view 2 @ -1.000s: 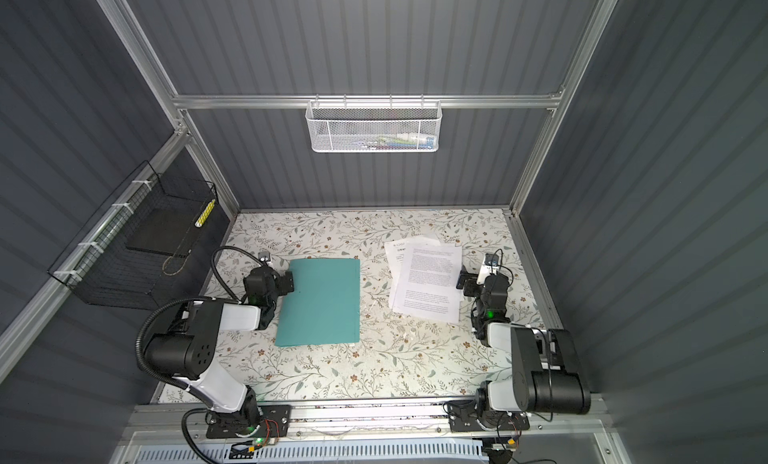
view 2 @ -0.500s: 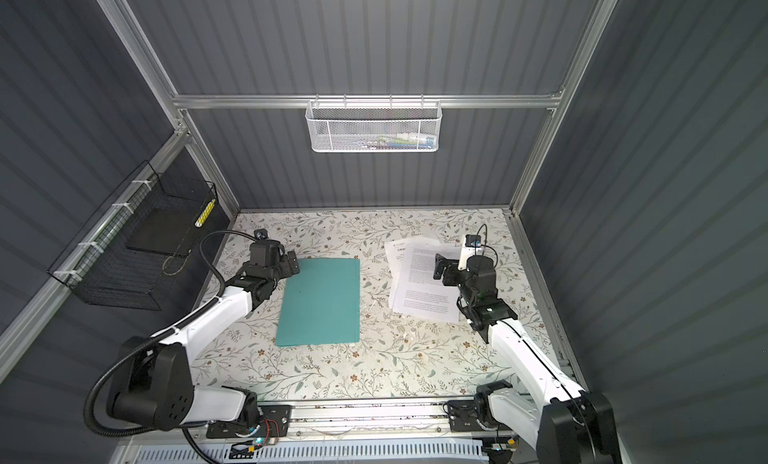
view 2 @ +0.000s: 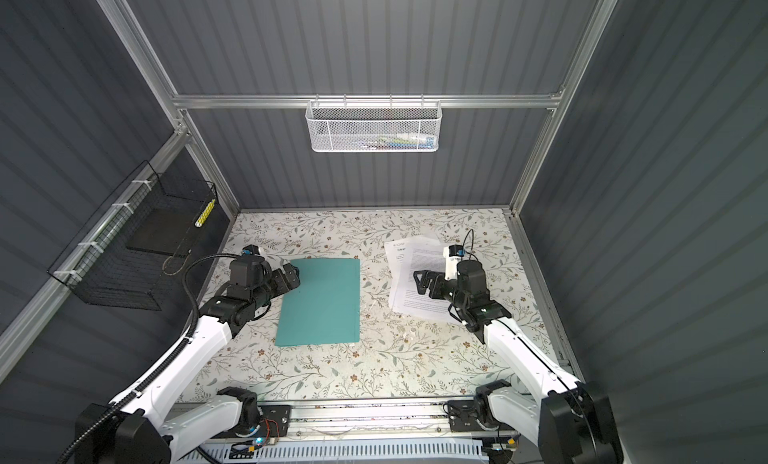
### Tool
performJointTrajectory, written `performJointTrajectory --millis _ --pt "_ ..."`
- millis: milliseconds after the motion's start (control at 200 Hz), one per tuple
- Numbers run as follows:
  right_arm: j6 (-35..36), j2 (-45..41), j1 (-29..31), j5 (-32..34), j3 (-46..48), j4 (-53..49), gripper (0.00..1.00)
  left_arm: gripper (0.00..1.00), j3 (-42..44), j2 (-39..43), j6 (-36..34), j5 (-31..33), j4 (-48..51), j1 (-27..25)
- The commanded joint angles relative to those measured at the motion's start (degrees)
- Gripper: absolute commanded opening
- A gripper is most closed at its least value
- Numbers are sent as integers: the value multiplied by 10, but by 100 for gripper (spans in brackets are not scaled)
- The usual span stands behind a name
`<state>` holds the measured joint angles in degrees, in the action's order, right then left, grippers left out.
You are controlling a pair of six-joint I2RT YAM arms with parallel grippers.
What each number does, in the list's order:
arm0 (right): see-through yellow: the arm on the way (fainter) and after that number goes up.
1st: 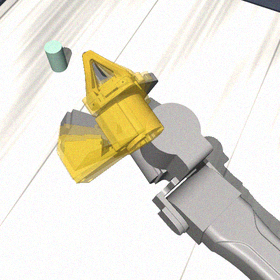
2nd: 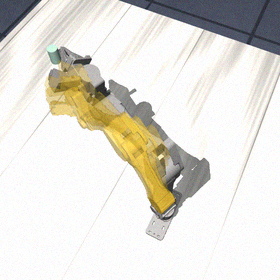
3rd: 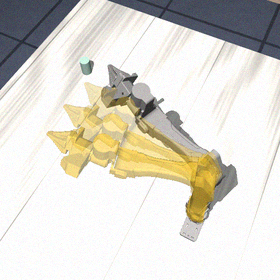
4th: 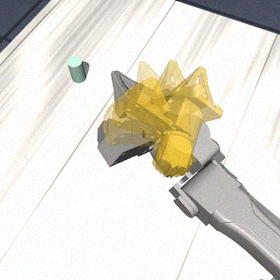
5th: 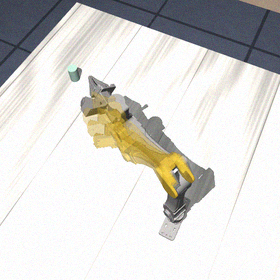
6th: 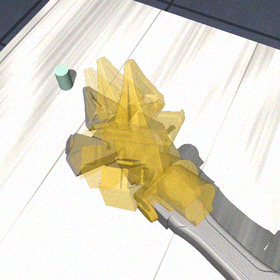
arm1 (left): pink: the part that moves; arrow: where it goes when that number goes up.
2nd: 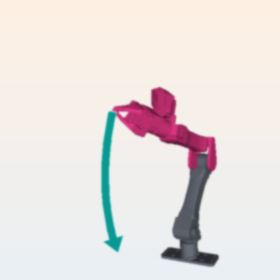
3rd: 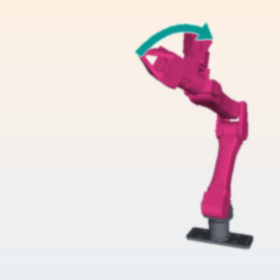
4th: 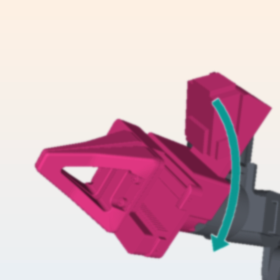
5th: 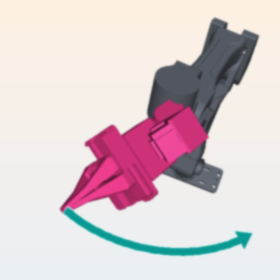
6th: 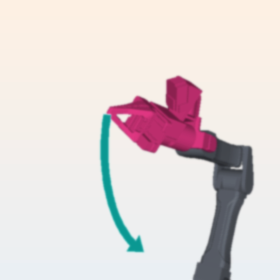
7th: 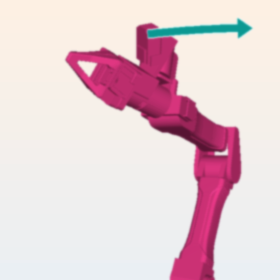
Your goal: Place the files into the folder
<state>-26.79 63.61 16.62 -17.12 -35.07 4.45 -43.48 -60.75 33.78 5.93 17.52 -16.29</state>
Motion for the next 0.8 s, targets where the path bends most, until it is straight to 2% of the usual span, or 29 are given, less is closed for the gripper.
performJointTrajectory --millis 0,55,180,265,470,796 --pt "-60 17 17 -75 -26 -15 99 100 25 58 87 -15 69 -14" --pt "-79 20 23 -77 -27 -19 99 100 42 103 121 10 102 -18" --pt "-114 49 29 -133 -35 -5 99 99 66 209 185 50 193 -18" --pt "-135 77 38 -170 -33 34 99 96 82 248 226 40 237 -18" --pt "-163 157 65 -204 -62 70 99 92 152 260 297 -50 226 -18" --pt "-174 195 83 -217 -86 88 98 89 217 250 308 -75 178 -19"
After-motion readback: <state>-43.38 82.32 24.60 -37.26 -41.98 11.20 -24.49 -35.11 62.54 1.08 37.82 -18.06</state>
